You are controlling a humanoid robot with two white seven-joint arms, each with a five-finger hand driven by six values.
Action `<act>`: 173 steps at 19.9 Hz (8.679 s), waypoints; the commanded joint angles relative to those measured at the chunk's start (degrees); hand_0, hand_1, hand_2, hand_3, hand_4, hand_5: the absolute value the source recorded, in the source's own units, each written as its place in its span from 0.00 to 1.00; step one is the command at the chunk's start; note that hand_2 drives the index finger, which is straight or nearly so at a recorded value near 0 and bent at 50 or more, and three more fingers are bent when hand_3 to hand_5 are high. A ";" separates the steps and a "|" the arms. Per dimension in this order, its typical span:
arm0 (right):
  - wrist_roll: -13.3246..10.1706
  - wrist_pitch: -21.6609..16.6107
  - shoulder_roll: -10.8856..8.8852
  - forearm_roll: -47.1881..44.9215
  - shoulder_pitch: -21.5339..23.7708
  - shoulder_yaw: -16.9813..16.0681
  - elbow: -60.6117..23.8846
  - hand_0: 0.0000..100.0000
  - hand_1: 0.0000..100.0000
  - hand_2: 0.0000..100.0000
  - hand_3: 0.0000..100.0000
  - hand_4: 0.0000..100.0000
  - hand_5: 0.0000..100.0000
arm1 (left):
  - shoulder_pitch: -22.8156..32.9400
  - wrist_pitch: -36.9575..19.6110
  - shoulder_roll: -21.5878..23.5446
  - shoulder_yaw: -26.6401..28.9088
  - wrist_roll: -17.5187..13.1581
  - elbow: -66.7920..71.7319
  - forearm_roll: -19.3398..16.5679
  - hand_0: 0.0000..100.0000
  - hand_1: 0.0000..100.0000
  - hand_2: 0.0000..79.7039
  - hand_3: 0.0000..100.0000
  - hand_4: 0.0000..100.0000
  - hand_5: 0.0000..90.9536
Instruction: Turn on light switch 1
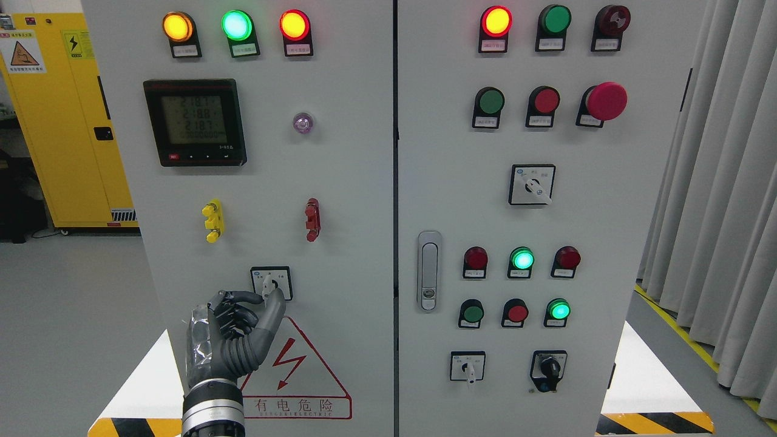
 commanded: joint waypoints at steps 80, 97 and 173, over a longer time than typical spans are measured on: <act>0.04 0.05 0.00 -1.67 0.00 0.00 0.00 0.00 0.50 0.04 0.00 0.00 0.00 | -1.76 0.32 -0.27 -0.26 0.04 3.16 -0.41 0.54 0.52 0.75 0.89 0.91 0.93; 0.04 0.05 0.00 -1.67 0.00 0.00 0.00 0.00 0.50 0.04 0.00 0.00 0.00 | -1.76 0.06 -0.53 -0.26 0.04 3.08 -0.32 0.46 0.50 0.74 0.89 0.91 0.93; 0.04 0.05 0.00 -1.67 0.00 0.00 0.00 0.00 0.50 0.04 0.00 0.00 0.00 | 29.62 -40.46 6.41 -5.45 -26.68 103.61 18.93 0.21 0.20 0.00 0.00 0.00 0.00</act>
